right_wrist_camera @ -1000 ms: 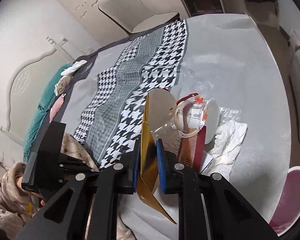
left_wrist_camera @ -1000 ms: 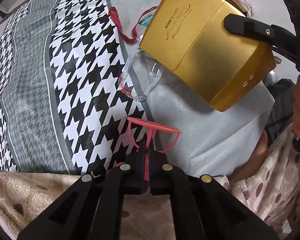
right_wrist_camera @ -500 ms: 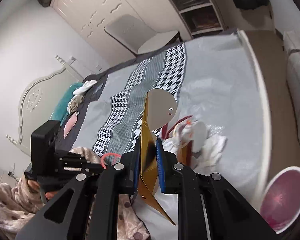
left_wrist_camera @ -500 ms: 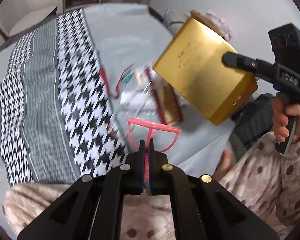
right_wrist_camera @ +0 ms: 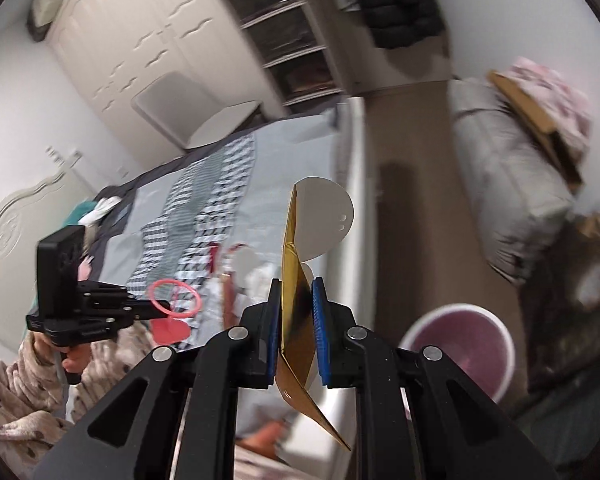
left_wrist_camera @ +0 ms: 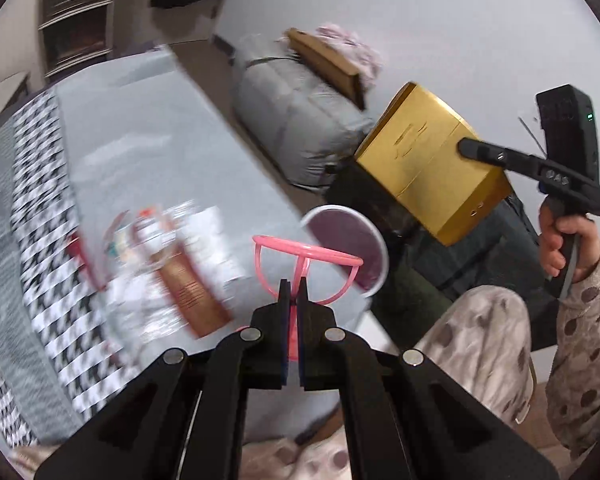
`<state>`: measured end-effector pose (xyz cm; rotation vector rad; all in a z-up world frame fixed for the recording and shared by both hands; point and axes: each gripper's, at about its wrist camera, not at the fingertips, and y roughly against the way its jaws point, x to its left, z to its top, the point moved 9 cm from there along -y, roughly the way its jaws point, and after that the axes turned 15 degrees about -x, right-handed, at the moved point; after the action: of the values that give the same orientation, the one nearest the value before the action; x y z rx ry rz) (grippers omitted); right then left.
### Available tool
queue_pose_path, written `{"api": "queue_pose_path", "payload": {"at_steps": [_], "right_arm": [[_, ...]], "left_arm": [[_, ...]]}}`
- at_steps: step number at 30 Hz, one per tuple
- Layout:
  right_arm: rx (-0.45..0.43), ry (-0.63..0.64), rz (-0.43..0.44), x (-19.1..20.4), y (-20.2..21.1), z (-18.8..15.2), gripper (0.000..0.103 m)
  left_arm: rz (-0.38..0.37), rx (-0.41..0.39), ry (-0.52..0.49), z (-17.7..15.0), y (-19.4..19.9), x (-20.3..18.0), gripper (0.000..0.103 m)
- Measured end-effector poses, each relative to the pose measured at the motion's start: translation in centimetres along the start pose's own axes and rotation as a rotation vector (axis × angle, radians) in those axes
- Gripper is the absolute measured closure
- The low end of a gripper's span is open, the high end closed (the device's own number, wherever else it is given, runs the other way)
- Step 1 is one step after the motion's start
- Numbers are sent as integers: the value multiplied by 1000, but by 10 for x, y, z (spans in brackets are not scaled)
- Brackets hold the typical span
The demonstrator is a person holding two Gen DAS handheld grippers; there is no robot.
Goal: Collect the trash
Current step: 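Carry the gold box and pink stand over the pink-lined wastebasket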
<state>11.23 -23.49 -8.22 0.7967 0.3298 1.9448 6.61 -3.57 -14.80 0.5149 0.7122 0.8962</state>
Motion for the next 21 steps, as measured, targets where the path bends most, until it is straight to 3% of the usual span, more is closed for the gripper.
{"api": "queue_pose_path", "payload": {"at_steps": [5, 10, 21], "right_arm": [[10, -66, -77, -55, 11, -21, 89], [56, -76, -144, -104, -4, -44, 89], [130, -132, -227, -187, -53, -91, 86]], "left_arm": [[-56, 21, -79, 12, -31, -50, 100], [-93, 34, -136, 23, -60, -87, 100], [-134, 133, -123, 23, -145, -110, 100]]}}
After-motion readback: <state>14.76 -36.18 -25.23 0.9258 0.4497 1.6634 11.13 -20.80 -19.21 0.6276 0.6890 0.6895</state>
